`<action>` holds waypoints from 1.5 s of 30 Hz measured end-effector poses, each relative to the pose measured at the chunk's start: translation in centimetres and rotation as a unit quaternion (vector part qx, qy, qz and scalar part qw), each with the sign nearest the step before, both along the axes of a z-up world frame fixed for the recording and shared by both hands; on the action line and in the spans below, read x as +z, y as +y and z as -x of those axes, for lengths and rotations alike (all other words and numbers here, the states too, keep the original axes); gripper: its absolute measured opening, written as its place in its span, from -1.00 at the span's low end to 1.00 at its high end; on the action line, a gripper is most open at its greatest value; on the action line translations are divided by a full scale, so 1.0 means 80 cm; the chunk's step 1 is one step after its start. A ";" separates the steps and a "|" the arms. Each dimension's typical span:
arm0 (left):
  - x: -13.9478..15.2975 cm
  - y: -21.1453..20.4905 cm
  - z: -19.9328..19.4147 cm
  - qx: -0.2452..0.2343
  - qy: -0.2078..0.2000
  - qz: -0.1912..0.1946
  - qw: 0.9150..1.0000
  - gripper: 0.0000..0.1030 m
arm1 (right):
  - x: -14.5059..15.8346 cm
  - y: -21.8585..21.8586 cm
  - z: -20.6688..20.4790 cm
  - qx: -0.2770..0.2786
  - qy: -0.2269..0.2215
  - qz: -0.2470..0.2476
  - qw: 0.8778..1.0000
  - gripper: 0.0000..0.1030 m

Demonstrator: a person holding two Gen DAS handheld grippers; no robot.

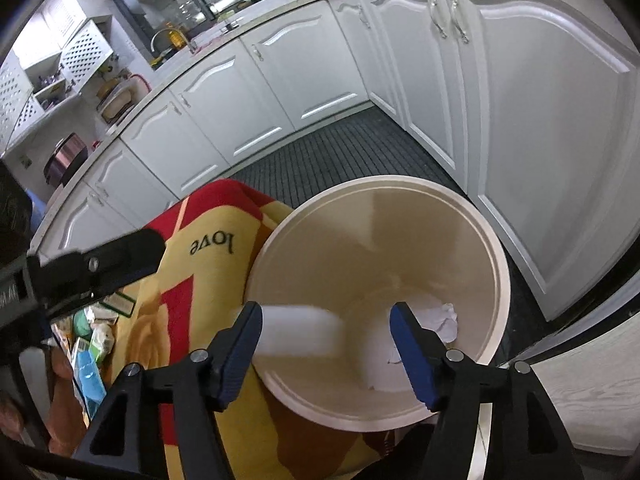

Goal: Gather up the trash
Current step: 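Open the right gripper to drop the tissues into the bin, then return the right gripper over the table toward the brown paper ball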

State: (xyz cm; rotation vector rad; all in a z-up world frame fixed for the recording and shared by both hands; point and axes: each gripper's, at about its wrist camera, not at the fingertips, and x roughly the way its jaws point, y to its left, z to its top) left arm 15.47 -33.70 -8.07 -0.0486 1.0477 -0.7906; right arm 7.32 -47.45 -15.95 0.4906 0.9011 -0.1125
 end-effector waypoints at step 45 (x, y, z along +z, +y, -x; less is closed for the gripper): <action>0.064 0.370 0.087 0.264 -0.206 -0.092 0.938 0.17 | 0.114 0.270 0.019 0.130 -0.132 0.132 0.974 0.65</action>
